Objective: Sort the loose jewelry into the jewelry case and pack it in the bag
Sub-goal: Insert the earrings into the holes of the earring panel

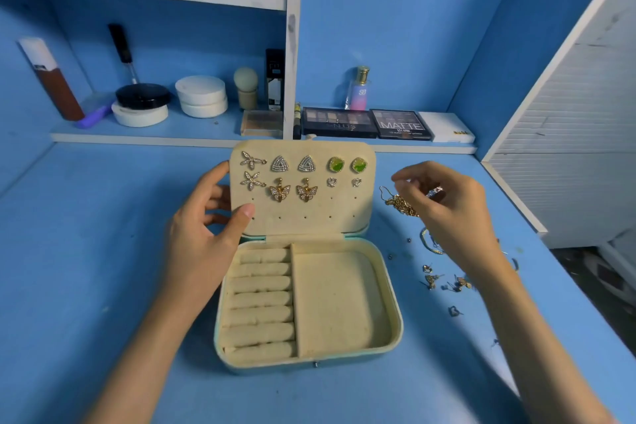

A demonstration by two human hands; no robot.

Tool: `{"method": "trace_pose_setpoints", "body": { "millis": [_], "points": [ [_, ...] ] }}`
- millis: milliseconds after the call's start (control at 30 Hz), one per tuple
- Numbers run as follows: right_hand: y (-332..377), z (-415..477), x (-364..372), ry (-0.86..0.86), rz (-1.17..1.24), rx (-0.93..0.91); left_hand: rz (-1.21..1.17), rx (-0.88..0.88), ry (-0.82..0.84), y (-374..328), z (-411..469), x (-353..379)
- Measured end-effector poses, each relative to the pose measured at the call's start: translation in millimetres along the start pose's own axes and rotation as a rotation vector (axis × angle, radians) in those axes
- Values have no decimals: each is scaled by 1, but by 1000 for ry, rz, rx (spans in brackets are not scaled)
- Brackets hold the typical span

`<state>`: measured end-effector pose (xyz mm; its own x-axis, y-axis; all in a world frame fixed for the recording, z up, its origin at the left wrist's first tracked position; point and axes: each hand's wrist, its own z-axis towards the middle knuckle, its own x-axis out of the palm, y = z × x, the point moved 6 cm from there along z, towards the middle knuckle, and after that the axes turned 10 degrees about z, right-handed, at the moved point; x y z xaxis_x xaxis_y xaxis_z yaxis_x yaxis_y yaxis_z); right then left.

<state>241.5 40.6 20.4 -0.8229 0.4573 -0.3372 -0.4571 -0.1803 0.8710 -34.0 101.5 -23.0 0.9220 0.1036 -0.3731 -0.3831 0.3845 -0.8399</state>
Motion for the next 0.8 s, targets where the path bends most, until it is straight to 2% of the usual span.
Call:
{"method": "trace_pose_setpoints", "body": {
  "millis": [200,300,567,800],
  "points": [
    [-5,-1,-7,344,-372,-137,5,-3,-2,-1,0,1],
    [-10,-3,-7,464,-477,-198,8,-11,-9,-1,0,1],
    [-14,-11,5,655,-466,-233,5,-14,-4,0,0,1],
    [-15,-14,6,690,-459,-194,13,-10,9,1,1,1]
  ]
}}
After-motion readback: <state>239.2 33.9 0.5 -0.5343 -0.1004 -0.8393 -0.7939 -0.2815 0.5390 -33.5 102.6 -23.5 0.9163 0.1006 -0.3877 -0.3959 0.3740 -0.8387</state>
